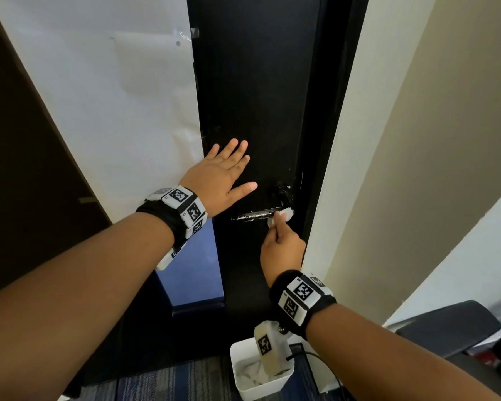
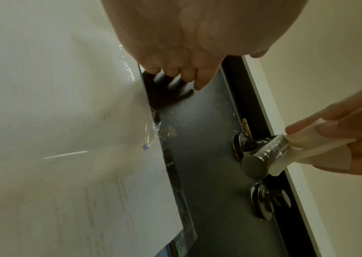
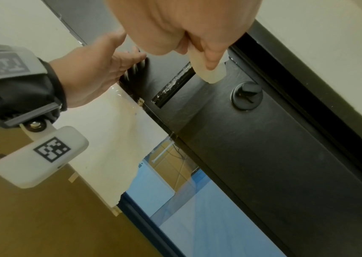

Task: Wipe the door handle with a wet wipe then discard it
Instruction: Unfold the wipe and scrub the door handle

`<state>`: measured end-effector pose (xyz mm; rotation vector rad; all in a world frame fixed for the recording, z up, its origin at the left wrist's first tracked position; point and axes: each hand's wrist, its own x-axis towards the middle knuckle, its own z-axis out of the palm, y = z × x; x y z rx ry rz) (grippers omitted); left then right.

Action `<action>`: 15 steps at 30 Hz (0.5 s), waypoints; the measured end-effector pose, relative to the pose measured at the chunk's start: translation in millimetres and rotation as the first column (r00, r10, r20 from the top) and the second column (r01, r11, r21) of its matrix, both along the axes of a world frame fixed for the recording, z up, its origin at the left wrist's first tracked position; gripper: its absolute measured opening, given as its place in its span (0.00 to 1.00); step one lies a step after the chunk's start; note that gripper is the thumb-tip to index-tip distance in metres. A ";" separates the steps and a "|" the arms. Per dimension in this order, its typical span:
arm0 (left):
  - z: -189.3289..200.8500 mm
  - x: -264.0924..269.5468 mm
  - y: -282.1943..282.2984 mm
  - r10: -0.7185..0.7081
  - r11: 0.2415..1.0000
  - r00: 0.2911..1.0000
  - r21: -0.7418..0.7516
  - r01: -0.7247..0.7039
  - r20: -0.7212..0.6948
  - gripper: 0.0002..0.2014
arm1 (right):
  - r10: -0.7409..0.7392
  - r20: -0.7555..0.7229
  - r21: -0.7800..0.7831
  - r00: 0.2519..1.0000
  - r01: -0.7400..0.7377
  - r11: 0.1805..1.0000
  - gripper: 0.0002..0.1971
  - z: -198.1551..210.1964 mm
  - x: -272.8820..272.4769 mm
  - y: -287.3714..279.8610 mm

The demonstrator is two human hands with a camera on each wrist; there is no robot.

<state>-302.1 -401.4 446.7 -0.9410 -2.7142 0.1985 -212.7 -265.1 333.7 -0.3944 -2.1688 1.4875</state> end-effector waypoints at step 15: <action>-1.4 -3.1 -0.8 0.003 1.000 1.000 -0.002 -0.003 0.009 0.38 | 0.129 0.051 -0.125 0.990 -0.121 0.985 0.20 5.9 2.4 -44.3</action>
